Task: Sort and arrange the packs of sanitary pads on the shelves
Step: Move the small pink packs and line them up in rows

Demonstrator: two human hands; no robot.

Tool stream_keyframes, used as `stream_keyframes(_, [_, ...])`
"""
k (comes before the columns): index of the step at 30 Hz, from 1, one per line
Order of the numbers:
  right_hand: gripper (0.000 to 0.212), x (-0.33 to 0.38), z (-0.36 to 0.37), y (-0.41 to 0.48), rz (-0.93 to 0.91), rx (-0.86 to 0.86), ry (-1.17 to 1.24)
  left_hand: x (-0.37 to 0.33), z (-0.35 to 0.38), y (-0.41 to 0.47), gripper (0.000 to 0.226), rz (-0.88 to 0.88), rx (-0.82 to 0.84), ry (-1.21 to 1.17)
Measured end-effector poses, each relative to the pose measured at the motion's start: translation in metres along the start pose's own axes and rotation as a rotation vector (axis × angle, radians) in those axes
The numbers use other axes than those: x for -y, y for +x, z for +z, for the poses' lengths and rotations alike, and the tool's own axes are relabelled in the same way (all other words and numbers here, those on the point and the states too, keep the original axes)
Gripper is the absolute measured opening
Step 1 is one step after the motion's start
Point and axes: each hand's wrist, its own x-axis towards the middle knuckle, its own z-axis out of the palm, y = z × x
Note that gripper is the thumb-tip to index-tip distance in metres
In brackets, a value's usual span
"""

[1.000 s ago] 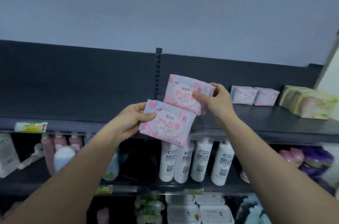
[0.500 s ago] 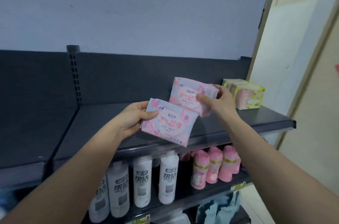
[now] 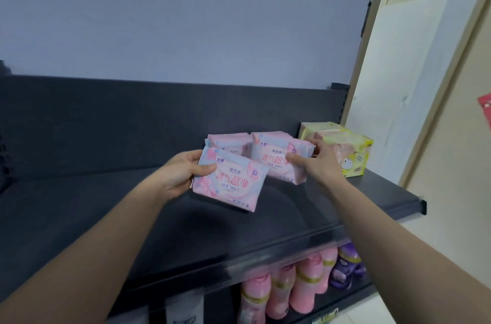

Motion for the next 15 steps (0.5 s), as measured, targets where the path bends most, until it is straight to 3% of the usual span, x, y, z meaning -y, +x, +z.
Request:
stream_keyframes(5, [0.076,-0.029,-0.009,0.039,0.064,0.101,0.05,0.009,-0.003,0.027,0.034,0.019,-0.093,0.018])
stream_keyframes(8, [0.068,-0.042,-0.011,0.057,0.067,0.175,0.047,0.013,-0.002,0.038,0.037,0.044,-0.219,0.045])
stream_keyframes(15, [0.071,-0.052,-0.019,0.089,0.04,0.326,0.008,0.024,0.022,0.056,0.046,0.096,-0.459,0.223])
